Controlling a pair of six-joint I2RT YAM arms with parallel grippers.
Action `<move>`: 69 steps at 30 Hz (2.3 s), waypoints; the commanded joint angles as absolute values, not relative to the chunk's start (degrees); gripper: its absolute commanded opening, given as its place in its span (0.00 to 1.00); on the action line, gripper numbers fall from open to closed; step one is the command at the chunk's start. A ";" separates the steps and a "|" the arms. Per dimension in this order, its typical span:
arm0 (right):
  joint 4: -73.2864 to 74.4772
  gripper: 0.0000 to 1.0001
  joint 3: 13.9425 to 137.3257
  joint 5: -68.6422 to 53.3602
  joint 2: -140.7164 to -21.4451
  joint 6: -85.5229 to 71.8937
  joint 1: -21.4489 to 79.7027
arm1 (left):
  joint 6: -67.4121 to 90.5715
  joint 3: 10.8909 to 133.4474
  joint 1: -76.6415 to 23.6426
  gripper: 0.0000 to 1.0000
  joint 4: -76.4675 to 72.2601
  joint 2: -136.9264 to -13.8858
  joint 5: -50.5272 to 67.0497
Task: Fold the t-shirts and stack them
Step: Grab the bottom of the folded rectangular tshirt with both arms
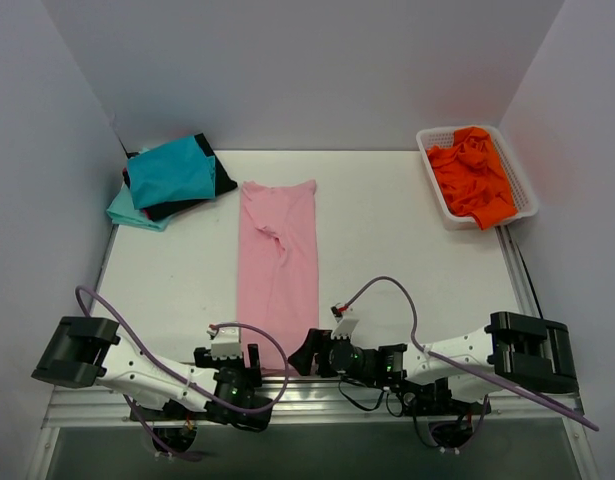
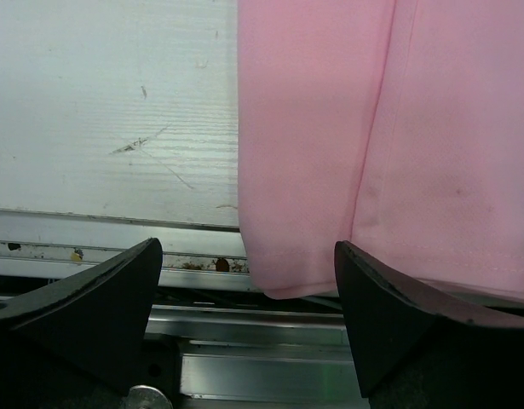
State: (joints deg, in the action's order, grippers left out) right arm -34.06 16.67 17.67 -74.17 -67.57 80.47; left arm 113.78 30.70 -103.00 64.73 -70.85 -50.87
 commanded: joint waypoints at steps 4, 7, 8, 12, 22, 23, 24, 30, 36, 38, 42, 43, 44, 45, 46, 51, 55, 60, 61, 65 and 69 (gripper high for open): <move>-29.09 0.57 16.26 18.02 -74.97 -68.12 81.04 | 138.08 29.18 -103.18 0.91 63.81 -69.52 -50.98; -27.78 0.37 16.35 18.89 -74.27 -68.12 81.04 | 138.25 28.83 -103.18 0.91 63.46 -69.52 -50.89; -27.43 0.32 16.35 19.24 -74.18 -68.12 80.95 | 138.25 28.65 -103.18 0.91 63.28 -69.61 -50.80; -25.67 0.00 16.96 20.13 -74.00 -68.12 81.04 | 139.30 27.69 -103.18 0.90 61.18 -71.01 -49.84; -16.62 0.00 17.23 26.27 -69.09 -69.08 80.51 | 147.22 30.68 -105.47 0.90 66.19 -77.26 -48.07; -16.26 0.00 17.05 26.54 -67.78 -69.08 80.33 | 147.13 30.33 -105.47 0.90 64.88 -77.26 -48.34; -15.91 0.00 16.70 26.72 -67.24 -69.08 80.07 | 147.13 29.97 -105.38 0.90 64.25 -77.34 -48.51; -15.20 0.00 16.79 27.25 -67.06 -68.64 79.63 | 146.25 27.78 -105.47 0.89 59.16 -76.82 -51.14; -16.87 0.00 17.23 26.81 -69.52 -68.12 79.45 | 142.30 24.26 -105.47 0.86 49.49 -74.54 -54.57; -17.40 0.00 17.31 26.72 -70.22 -68.03 79.45 | 140.98 23.30 -105.47 0.85 47.03 -73.66 -55.37; -18.28 0.00 17.40 26.54 -71.01 -67.85 79.28 | 140.63 22.07 -105.47 0.82 44.21 -73.30 -55.72; -18.37 0.00 17.32 26.37 -71.19 -67.85 79.28 | 140.54 21.89 -105.47 0.81 43.25 -73.47 -55.81; -18.54 0.00 17.31 26.37 -71.28 -67.85 79.19 | 140.80 21.54 -105.47 0.79 42.55 -73.56 -56.16; -18.54 0.00 17.31 26.37 -71.37 -67.76 79.19 | 140.63 20.92 -105.56 0.72 41.58 -73.56 -56.34; -18.63 0.00 17.31 26.28 -71.45 -67.76 79.19 | 140.10 20.66 -105.56 0.70 39.66 -73.56 -56.69; -19.33 0.00 17.31 26.19 -72.24 -67.50 78.75 | 139.22 19.86 -105.56 0.58 37.18 -74.18 -57.66; -20.21 0.00 17.84 25.93 -73.47 -66.98 78.40 | 139.39 19.60 -105.56 0.34 37.00 -74.27 -57.66; -19.60 0.00 18.72 26.01 -74.27 -66.62 77.96 | 139.57 21.09 -105.56 0.02 40.59 -72.86 -57.48; -19.25 0.00 18.89 26.28 -73.66 -66.53 77.96 | 139.48 21.79 -105.64 0.02 43.30 -72.08 -57.74; -15.39 0.00 19.07 27.94 -69.18 -67.41 77.96 | 139.92 26.36 -106.26 0.02 52.63 -69.88 -57.92; -8.01 0.00 19.77 30.49 -61.80 -68.03 78.13 | 138.79 30.58 -106.52 0.02 61.15 -65.49 -58.36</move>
